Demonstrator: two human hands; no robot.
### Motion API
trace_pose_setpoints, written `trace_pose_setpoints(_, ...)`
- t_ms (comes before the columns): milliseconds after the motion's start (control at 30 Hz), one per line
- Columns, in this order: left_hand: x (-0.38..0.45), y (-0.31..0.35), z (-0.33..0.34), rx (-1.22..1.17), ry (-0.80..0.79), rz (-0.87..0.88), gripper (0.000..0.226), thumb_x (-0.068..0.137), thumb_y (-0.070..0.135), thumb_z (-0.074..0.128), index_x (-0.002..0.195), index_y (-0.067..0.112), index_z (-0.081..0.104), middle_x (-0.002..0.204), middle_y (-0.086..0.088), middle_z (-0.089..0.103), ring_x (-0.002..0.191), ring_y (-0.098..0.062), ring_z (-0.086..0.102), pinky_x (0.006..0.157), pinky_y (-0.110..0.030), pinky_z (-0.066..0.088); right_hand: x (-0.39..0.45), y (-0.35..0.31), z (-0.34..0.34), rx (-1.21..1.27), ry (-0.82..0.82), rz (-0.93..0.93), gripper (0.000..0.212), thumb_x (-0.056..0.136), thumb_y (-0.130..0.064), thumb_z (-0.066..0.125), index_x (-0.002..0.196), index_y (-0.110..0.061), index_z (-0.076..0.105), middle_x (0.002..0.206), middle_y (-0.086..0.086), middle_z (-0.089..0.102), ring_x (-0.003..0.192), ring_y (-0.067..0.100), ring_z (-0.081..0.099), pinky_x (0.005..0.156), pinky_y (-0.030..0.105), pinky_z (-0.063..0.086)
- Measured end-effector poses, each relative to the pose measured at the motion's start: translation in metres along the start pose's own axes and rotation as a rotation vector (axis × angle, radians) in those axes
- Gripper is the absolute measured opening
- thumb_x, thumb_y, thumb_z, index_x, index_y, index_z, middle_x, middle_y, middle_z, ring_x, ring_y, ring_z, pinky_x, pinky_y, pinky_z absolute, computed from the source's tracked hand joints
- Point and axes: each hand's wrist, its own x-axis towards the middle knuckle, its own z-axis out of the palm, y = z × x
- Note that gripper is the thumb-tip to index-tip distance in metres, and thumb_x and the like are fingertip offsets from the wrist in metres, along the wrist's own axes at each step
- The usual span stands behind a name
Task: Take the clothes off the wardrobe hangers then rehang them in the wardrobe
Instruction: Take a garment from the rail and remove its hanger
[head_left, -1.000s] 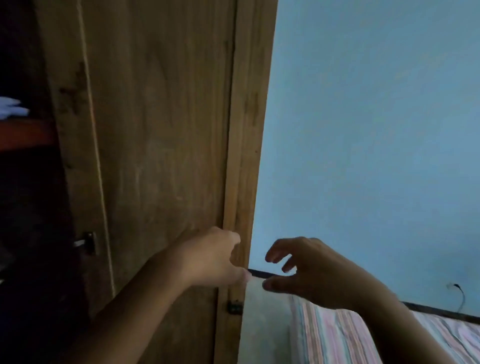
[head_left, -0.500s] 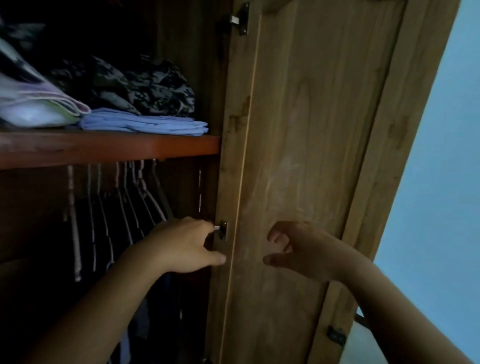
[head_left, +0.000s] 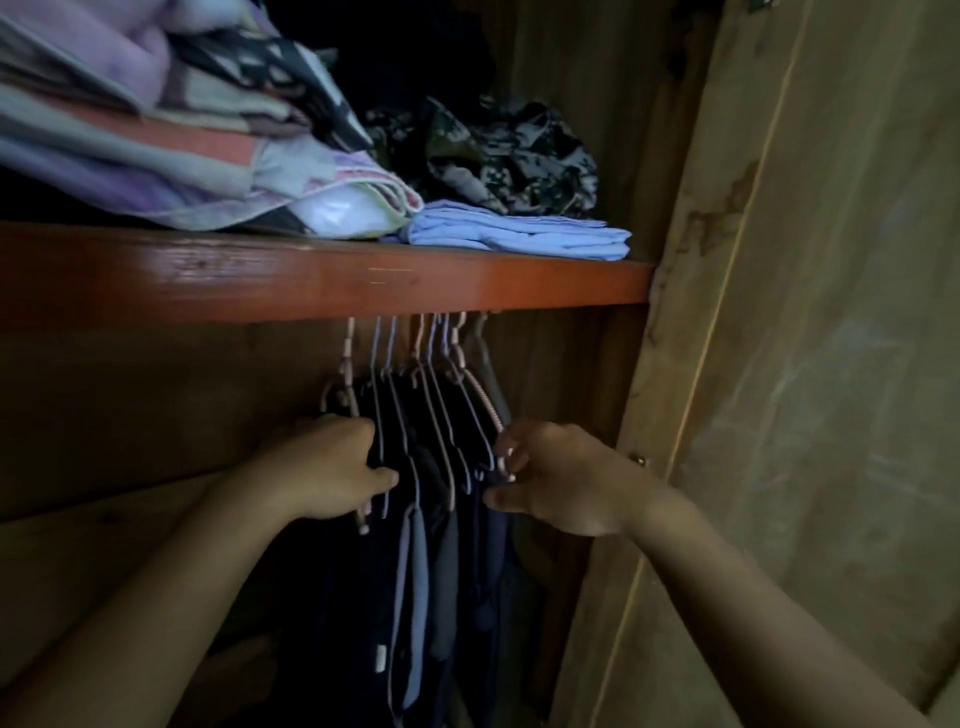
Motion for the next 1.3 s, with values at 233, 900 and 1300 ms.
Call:
trace_pose_setpoints(233,0.017,-0.066,0.009,0.014,0.047,-0.169,0.027,0.098,0.039,0.05,0.101,0.014,0.06,0.108,-0.007,0.063,0.095,-0.022,0.062,0.084,-0.032,0.05,0.082,-0.06,0.064,0.065,-0.013,-0.115,0.046,0.088,-0.051,0.067,0.115,-0.014,0.063,0.093,0.002,0.065,0.09,0.023,0.064,0.073,0.033,0.053)
trace_pose_setpoints(900,0.006,-0.105,0.027,-0.134,0.158,-0.162,0.047,0.091,0.051,0.055,0.129,0.022,0.052,0.133,-0.001,0.057,0.117,-0.021,0.056,0.099,-0.038,0.048,0.155,-0.106,0.117,0.178,0.425,-0.003,0.033,0.099,-0.032,0.048,0.093,-0.004,0.064,0.101,0.021,0.068,0.095,0.043,0.064,0.072,0.039,0.048)
trace_pose_setpoints(1300,0.011,-0.11,0.021,-0.205,0.445,-0.154,0.045,0.097,0.053,0.034,0.127,0.027,0.055,0.117,-0.005,0.067,0.108,-0.03,0.062,0.093,-0.044,0.049,0.118,-0.088,0.095,0.115,0.479,-0.187,0.033,0.099,-0.036,0.049,0.083,-0.009,0.058,0.081,0.017,0.065,0.075,0.04,0.061,0.061,0.042,0.048)
